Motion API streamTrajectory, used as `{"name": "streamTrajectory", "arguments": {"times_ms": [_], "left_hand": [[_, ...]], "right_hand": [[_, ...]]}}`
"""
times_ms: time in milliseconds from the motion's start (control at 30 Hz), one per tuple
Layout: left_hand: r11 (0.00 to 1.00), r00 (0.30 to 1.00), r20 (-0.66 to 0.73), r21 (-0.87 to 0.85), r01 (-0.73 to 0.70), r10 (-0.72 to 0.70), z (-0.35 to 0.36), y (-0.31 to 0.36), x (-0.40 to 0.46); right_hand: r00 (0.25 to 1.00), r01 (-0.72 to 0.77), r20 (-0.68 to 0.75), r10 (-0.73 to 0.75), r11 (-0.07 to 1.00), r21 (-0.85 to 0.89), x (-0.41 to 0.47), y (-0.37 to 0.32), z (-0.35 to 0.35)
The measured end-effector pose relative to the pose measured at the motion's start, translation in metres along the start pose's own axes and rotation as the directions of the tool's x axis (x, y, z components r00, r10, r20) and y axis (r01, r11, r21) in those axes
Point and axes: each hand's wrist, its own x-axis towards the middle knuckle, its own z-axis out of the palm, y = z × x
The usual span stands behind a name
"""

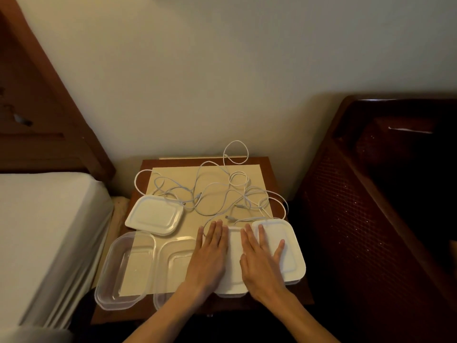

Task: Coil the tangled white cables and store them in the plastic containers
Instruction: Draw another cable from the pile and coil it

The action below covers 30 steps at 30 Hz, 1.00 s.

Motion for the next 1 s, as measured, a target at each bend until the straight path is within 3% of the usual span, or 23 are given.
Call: {"name": "streamTrajectory", "arguments": {"times_ms": [133, 300, 567, 667, 733, 800, 833, 900, 933, 1000], "left_hand": [[0.993, 1.000, -0.015, -0.116, -0.001, -0.001, -0.003, 0.020, -0.010], [0.991, 0.996, 0.084, -0.132, -0.033, 0.044, 0.008, 0.031, -0.006], [0.984, 0.998, 0.058, -0.175, -0.026, 0.037, 0.010, 0.030, -0.002], [0.983, 0.996, 0.083, -0.184, -0.018, 0.034, 0.006, 0.032, -0.003], [0.979, 0.995, 0.093, -0.202, -0.022, 0.041, 0.002, 0.032, -0.001], [0.964, 0.999, 0.035, -0.265, 0.011, -0.002, -0.008, 0.032, 0.004], [0.953, 0.997, -0.063, -0.303, 0.023, -0.045, -0.014, 0.029, 0.010], [0.949, 0.954, -0.243, -0.300, 0.095, -0.173, -0.025, 0.019, 0.025], [0.944, 0.942, -0.237, -0.284, 0.166, -0.237, -0.032, 0.013, 0.034], [0.909, 0.934, -0.062, -0.260, 0.324, -0.351, -0.042, -0.002, 0.053]], "right_hand": [[0.998, 0.000, -0.063, 0.009, 0.990, 0.141, 0.013, 0.036, -0.020], [0.998, 0.057, -0.029, -0.055, 0.995, 0.076, 0.013, 0.062, -0.011], [0.998, 0.047, -0.056, -0.042, 0.993, 0.106, 0.009, 0.063, -0.005], [0.995, 0.053, -0.096, -0.040, 0.989, 0.138, 0.010, 0.061, -0.004], [0.976, 0.071, -0.217, -0.030, 0.980, 0.184, 0.012, 0.058, -0.011], [0.929, 0.080, -0.368, 0.037, 0.952, 0.295, 0.020, 0.056, -0.024], [0.908, 0.086, -0.412, 0.076, 0.928, 0.362, 0.028, 0.054, -0.030], [0.908, 0.097, -0.405, 0.103, 0.891, 0.444, 0.050, 0.046, -0.044], [0.932, 0.085, -0.350, 0.095, 0.880, 0.467, 0.063, 0.043, -0.047], [0.979, 0.013, -0.183, 0.085, 0.878, 0.479, 0.092, 0.036, -0.050]]}}
